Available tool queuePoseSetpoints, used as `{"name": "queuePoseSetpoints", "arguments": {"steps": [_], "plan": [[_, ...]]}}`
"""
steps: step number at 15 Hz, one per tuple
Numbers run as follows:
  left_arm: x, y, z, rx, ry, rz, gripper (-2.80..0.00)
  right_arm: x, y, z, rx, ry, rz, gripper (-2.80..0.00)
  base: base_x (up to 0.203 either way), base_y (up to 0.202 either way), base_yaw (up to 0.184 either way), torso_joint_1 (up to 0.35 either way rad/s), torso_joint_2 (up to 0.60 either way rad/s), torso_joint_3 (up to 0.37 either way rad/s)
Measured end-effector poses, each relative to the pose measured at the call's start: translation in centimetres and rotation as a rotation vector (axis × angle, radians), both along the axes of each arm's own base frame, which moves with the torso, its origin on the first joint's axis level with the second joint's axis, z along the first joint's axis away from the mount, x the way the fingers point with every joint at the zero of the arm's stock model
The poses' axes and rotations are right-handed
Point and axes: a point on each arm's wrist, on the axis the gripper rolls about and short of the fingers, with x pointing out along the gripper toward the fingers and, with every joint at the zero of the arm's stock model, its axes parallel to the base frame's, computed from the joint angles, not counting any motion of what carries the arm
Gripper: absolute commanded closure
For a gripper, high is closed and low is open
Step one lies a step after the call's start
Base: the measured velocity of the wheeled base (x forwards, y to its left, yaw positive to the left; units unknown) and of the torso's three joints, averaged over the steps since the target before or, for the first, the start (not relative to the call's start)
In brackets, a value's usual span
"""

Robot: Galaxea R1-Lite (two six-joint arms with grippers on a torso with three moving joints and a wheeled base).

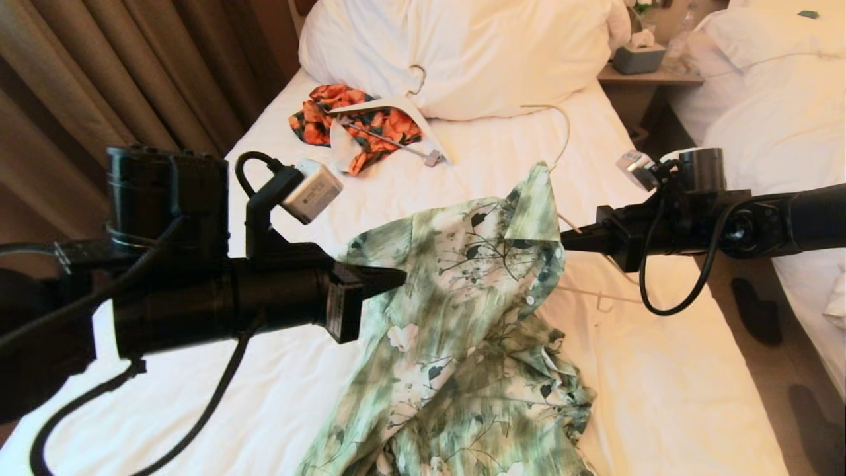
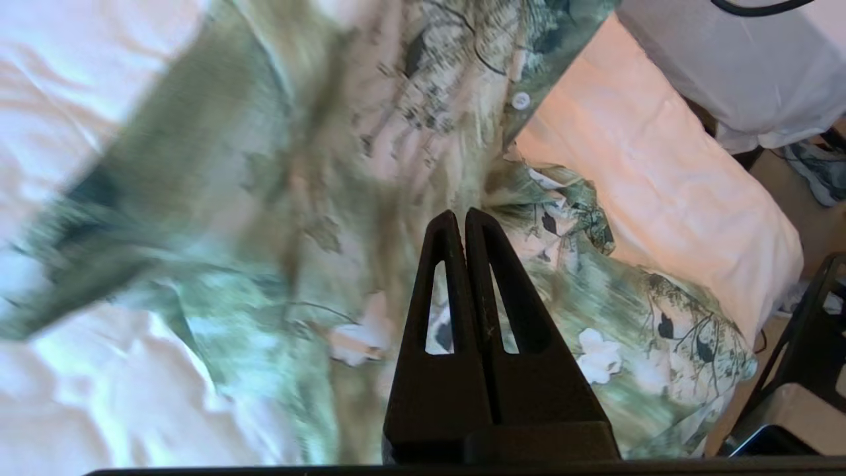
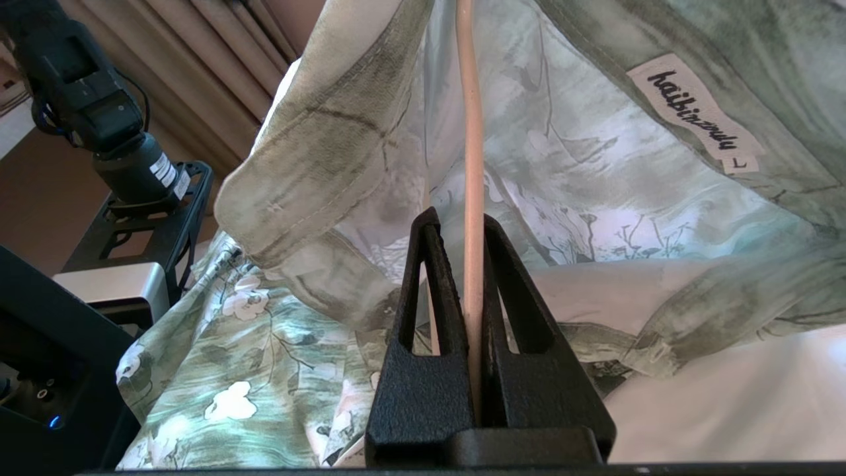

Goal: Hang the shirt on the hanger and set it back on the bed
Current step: Hook the other side of the shirt onto the hanger

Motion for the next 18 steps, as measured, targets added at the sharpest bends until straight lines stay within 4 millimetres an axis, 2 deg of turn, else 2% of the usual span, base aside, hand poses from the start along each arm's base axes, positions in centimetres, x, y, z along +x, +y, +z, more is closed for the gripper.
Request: {"name": "queuePoseSetpoints", "arguments": {"steps": [2, 5, 9, 14, 15, 18], "plan": [[1.4, 1.1, 0.8, -0.015, -0.01, -0.06, 0.0, 0.0, 0.0, 0.0, 0.001, -0.001, 0.002, 0.0, 0.0, 0.0, 0.0, 0.0, 0.0, 0.0], [3.0, 1.5, 1.4, -0.011, -0.015, -0.173, 0.0, -0.1, 0.1, 0.1, 0.001, -0.002, 0.004, 0.0, 0.0, 0.0, 0.0, 0.0, 0.0, 0.0], [4.9, 0.6, 1.5, 0.028, -0.001, -0.29, 0.0, 0.0, 0.1, 0.3, 0.003, -0.008, 0.005, 0.0, 0.0, 0.0, 0.0, 0.0, 0.0, 0.0], [7.1, -1.1, 2.9, 0.03, -0.063, -0.32, 0.0, 0.0, 0.3, 0.2, 0.003, -0.007, 0.01, 0.0, 0.0, 0.0, 0.0, 0.0, 0.0, 0.0], [7.4, -1.1, 2.8, 0.046, -0.08, -0.326, -2.8, 0.0, 0.3, 0.2, 0.003, -0.006, 0.01, 0.0, 0.0, 0.0, 0.0, 0.0, 0.0, 0.0], [8.5, -1.1, 2.0, 0.084, -0.095, -0.332, -2.8, 0.0, 0.2, 0.2, 0.002, -0.006, 0.008, 0.0, 0.0, 0.0, 0.0, 0.0, 0.0, 0.0]]}}
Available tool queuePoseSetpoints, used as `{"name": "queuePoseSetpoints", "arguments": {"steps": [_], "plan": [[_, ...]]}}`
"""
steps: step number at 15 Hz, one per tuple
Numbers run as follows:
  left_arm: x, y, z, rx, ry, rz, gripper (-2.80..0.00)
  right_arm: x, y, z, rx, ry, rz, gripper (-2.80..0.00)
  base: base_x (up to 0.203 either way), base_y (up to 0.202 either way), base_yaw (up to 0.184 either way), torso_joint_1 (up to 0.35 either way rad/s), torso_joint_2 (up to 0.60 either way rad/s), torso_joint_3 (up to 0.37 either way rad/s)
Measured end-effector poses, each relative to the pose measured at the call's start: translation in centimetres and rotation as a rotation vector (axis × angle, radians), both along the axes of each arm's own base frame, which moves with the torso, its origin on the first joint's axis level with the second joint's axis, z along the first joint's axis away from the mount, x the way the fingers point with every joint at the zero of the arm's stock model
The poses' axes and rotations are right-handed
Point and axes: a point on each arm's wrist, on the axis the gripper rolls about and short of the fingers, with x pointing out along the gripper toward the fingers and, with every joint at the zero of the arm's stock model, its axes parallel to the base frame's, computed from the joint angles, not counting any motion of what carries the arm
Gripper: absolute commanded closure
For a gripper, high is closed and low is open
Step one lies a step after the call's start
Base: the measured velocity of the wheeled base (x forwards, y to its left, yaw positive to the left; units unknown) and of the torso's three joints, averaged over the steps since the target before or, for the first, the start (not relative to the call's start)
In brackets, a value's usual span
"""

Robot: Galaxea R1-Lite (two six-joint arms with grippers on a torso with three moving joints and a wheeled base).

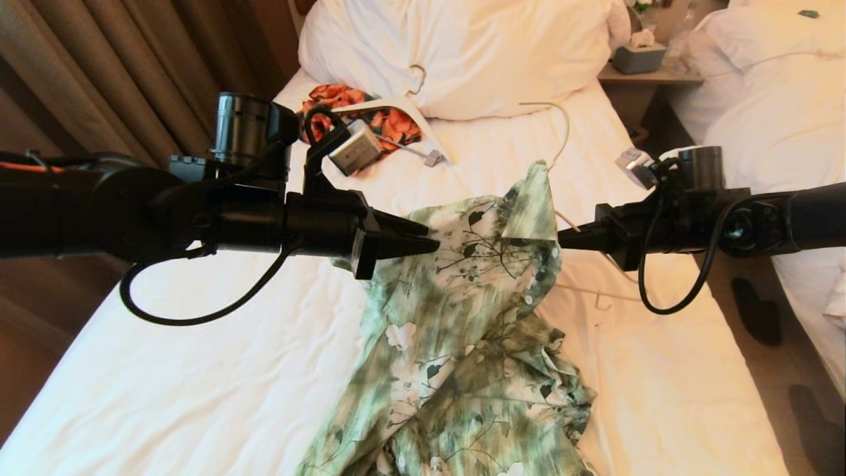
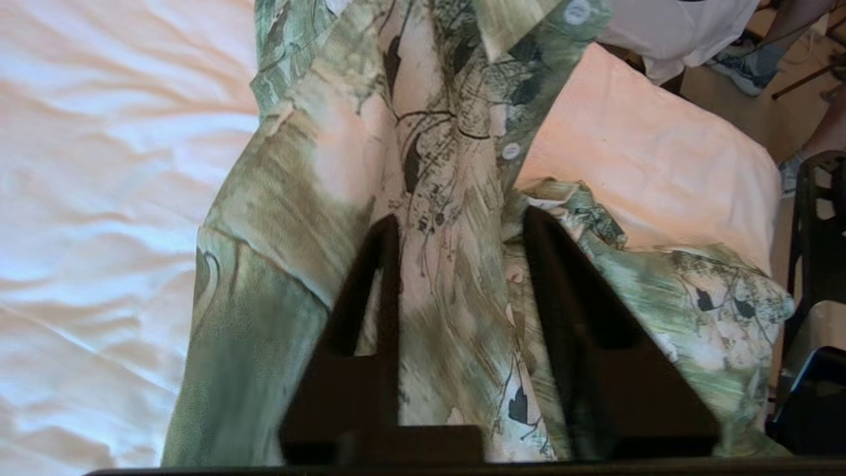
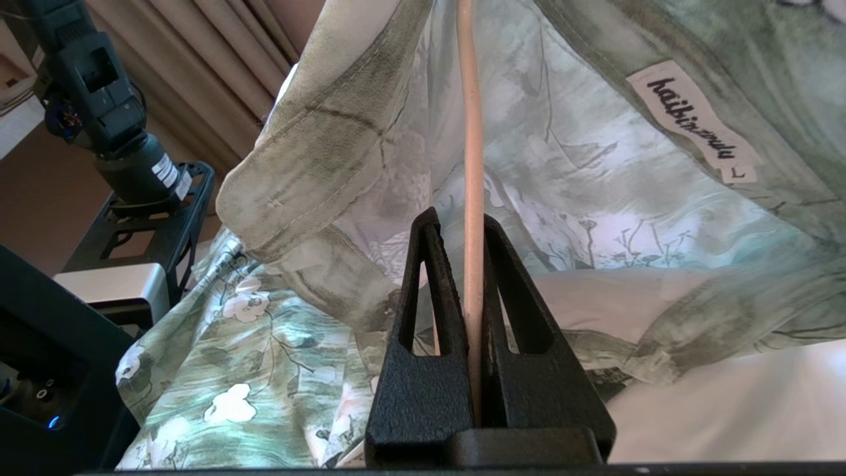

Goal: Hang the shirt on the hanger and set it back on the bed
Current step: Hook the other side of the shirt onto the hanger

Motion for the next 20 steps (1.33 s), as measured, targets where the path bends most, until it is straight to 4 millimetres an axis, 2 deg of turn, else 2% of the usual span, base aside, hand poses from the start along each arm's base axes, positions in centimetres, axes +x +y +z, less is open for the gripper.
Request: {"name": "queuePoseSetpoints", "arguments": {"steps": [5, 12, 15, 20], "plan": [[2.0, 0.4, 0.9, -0.012, -0.048, 0.032, -2.8, 0.0, 0.1, 0.0, 0.001, -0.002, 0.003, 0.0, 0.0, 0.0, 0.0, 0.0, 0.0, 0.0], [1.5, 1.6, 1.4, -0.015, -0.055, 0.058, -2.8, -0.1, 0.7, -0.1, 0.0, 0.001, 0.018, 0.0, 0.0, 0.0, 0.0, 0.0, 0.0, 0.0], [2.5, 1.2, 1.7, -0.022, -0.069, 0.06, -2.8, 0.0, 1.0, 0.5, 0.004, -0.014, 0.022, 0.0, 0.0, 0.0, 0.0, 0.0, 0.0, 0.0], [4.2, 0.0, 0.8, -0.02, -0.066, 0.05, -2.8, -0.1, 1.7, 0.6, 0.005, -0.017, 0.04, 0.0, 0.0, 0.0, 0.0, 0.0, 0.0, 0.0]]}}
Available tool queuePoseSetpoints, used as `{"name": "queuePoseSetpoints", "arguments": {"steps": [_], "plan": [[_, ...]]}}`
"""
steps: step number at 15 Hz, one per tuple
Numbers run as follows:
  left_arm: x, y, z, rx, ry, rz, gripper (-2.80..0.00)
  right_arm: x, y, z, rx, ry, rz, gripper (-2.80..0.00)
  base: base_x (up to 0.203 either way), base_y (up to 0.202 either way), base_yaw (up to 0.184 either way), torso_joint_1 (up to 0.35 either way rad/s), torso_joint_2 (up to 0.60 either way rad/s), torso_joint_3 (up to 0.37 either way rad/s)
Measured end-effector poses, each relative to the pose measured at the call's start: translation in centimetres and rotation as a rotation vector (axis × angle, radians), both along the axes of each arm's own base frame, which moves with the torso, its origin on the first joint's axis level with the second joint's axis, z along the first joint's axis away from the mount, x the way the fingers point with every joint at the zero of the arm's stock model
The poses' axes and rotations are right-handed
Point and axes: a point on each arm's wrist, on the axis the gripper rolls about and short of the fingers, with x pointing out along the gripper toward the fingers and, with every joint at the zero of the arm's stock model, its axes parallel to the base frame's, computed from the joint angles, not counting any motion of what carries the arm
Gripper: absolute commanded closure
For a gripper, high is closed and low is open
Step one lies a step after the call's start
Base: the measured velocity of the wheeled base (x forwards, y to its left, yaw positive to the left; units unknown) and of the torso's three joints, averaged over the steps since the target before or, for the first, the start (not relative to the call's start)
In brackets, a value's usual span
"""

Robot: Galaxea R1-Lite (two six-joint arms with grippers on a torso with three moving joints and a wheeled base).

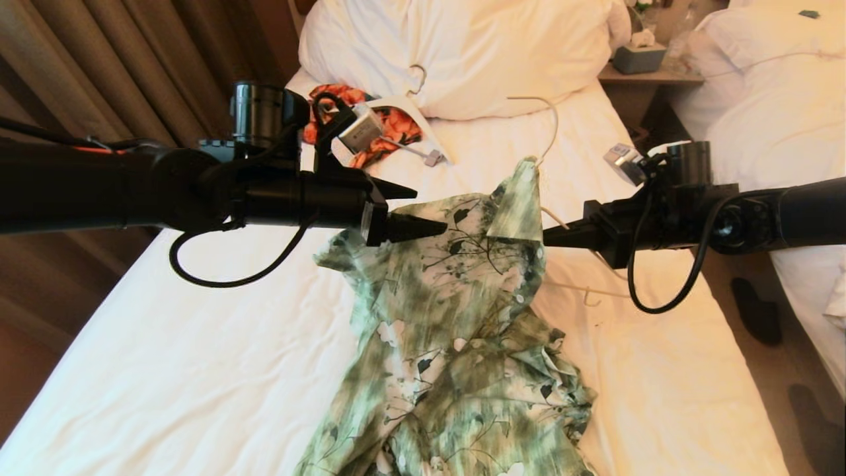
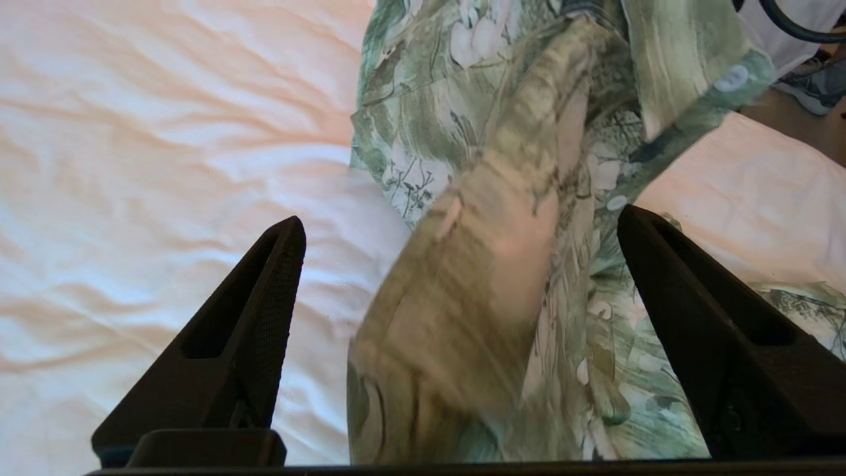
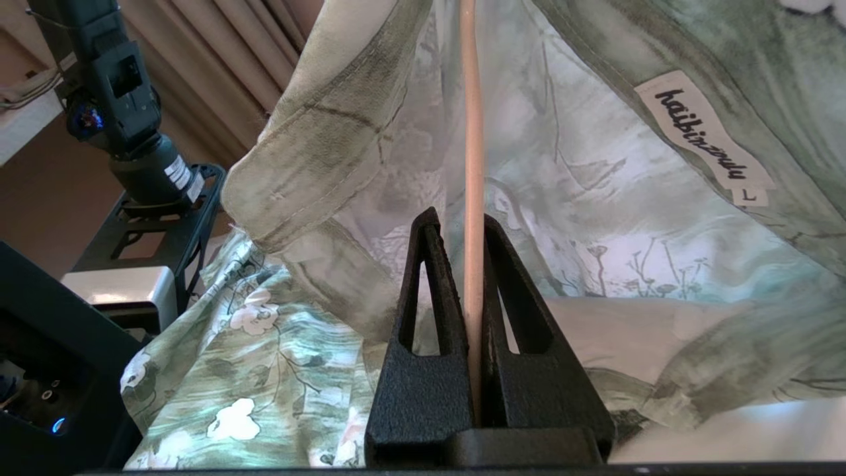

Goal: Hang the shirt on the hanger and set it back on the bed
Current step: Hook the other side of the shirt onto the hanger

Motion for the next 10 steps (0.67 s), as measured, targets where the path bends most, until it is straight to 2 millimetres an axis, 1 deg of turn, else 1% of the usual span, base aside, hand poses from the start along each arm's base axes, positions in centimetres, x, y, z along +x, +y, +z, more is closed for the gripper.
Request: {"name": "queuePoseSetpoints", "arguments": {"steps": [3, 7, 8, 10], "plan": [[0.8, -0.9, -0.4, 0.0, 0.003, -0.011, -2.8, -0.1, 0.2, 0.1, 0.0, -0.002, 0.005, 0.0, 0.0, 0.0, 0.0, 0.0, 0.0, 0.0], [1.1, -1.6, -1.1, 0.006, 0.021, -0.023, -2.8, -0.1, 0.3, 0.0, 0.0, 0.001, 0.007, 0.0, 0.0, 0.0, 0.0, 0.0, 0.0, 0.0], [1.2, -1.6, -1.2, 0.007, 0.025, -0.023, 0.0, -0.1, 0.3, 0.0, 0.0, 0.001, 0.008, 0.0, 0.0, 0.0, 0.0, 0.0, 0.0, 0.0], [1.2, -1.9, -1.5, 0.009, 0.03, -0.031, 0.0, -0.2, 0.5, 0.0, 0.0, 0.001, 0.012, 0.0, 0.0, 0.0, 0.0, 0.0, 0.0, 0.0]]}}
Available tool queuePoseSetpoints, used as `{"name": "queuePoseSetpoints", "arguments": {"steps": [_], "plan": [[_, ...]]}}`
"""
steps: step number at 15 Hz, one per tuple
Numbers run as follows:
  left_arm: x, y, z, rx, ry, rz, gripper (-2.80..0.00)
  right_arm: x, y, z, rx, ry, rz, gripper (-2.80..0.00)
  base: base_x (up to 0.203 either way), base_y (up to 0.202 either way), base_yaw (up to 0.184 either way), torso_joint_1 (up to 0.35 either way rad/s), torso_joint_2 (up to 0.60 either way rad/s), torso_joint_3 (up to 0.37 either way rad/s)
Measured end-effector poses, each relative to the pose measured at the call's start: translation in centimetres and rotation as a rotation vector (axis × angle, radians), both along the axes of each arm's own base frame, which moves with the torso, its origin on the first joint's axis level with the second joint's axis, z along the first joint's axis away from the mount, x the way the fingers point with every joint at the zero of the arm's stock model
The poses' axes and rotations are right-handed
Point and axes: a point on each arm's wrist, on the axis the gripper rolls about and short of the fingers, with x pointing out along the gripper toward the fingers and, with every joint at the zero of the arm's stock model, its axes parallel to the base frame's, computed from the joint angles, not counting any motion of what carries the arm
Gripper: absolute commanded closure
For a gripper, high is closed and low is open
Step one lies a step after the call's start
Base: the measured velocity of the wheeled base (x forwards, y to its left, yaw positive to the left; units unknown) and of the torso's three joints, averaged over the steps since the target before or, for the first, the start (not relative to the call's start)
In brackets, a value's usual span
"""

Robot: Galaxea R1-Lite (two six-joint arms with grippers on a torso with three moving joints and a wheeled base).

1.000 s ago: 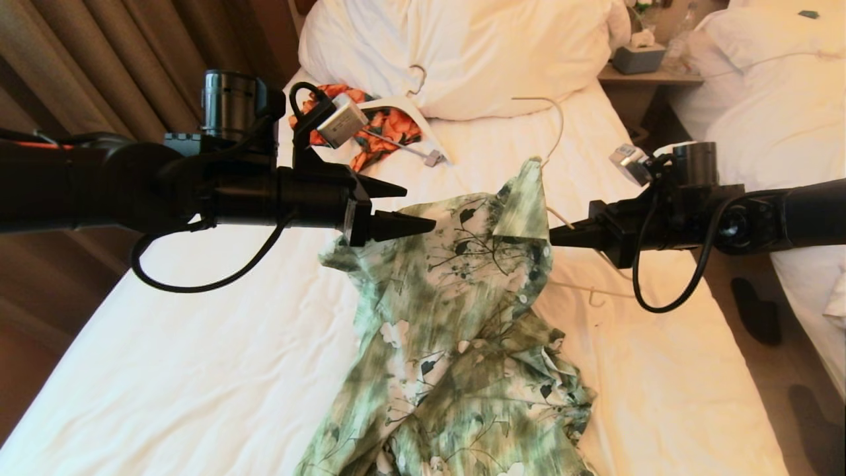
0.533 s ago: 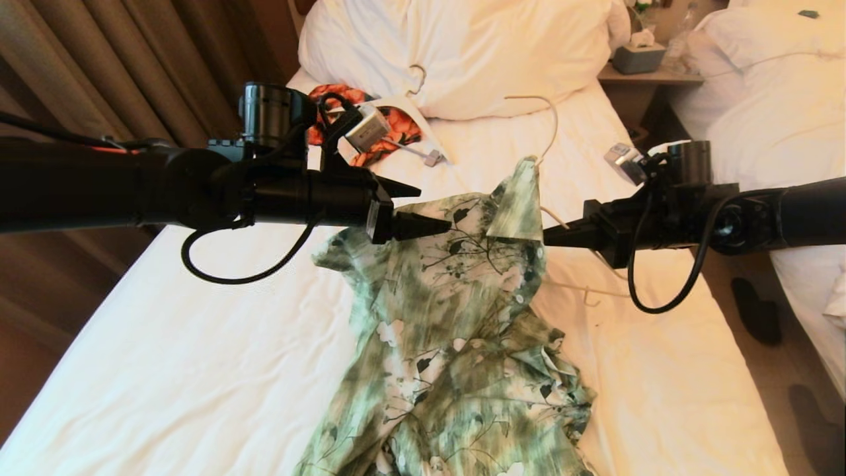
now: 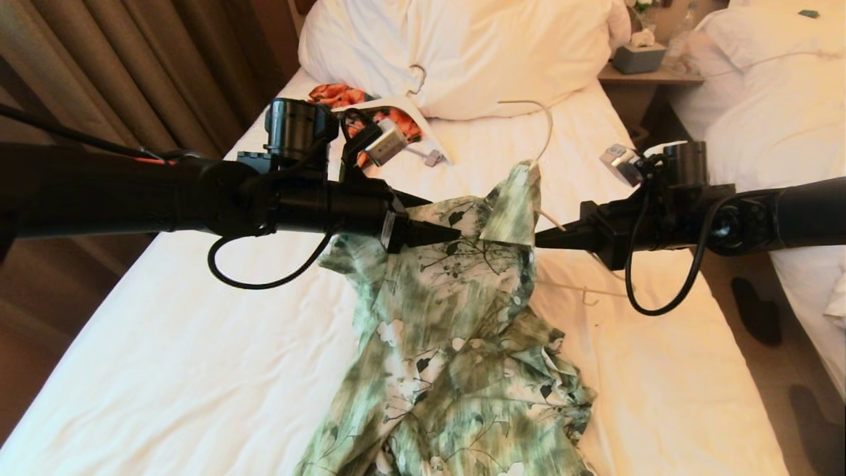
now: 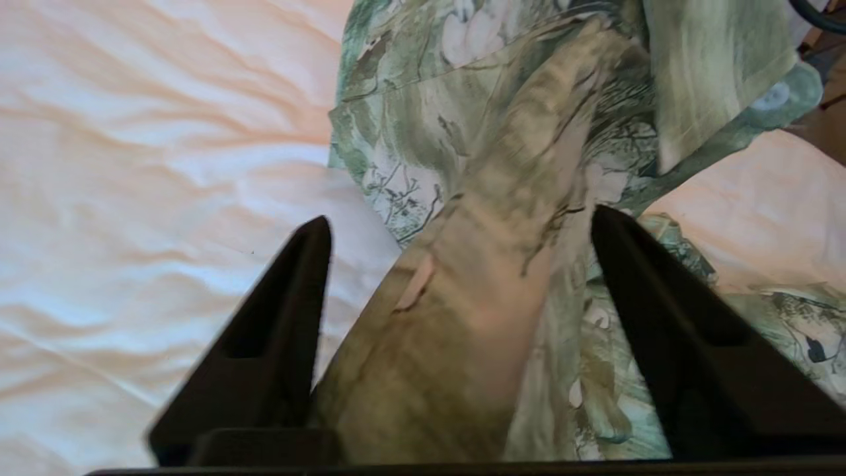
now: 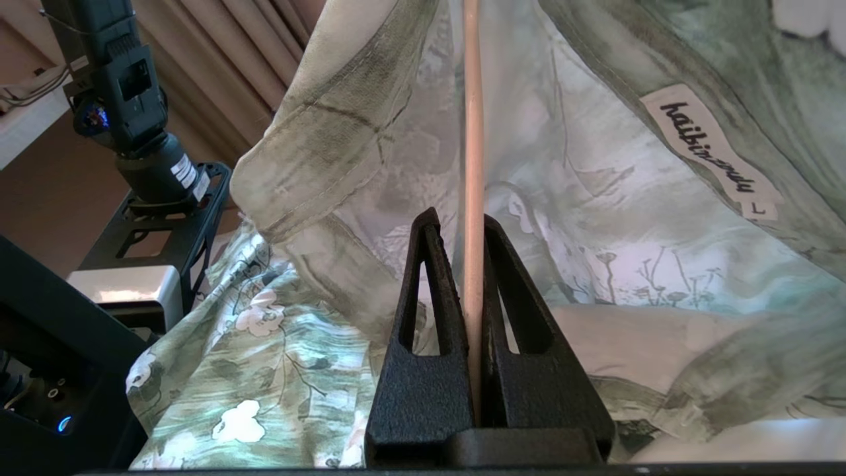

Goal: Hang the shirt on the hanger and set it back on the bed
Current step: Hook the other side of the shirt onto the hanger

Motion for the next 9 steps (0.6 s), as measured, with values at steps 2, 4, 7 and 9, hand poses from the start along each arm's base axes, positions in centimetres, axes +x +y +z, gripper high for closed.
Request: {"name": "queuePoseSetpoints", "arguments": {"steps": [2, 4, 7, 9], "plan": [[-0.05, -0.24, -0.06, 0.0, 0.002, -0.006, 0.0, -0.03, 0.13, -0.01, 0.0, 0.0, 0.003, 0.0, 0.0, 0.0, 0.0, 0.0, 0.0, 0.0], [-0.15, -0.46, -0.04, 0.0, 0.001, -0.012, 0.0, -0.05, 0.18, -0.03, 0.0, 0.0, 0.005, 0.0, 0.0, 0.0, 0.0, 0.0, 0.0, 0.0], [-0.41, -0.75, -0.1, 0.003, 0.006, -0.026, 0.0, -0.01, 0.17, -0.03, -0.001, 0.01, 0.0, 0.0, 0.0, 0.0, 0.0, 0.0, 0.0, 0.0], [-0.64, -0.7, -0.13, 0.005, 0.012, -0.024, 0.0, 0.0, 0.16, 0.02, 0.0, 0.019, 0.0, 0.0, 0.0, 0.0, 0.0, 0.0, 0.0, 0.0]]}}
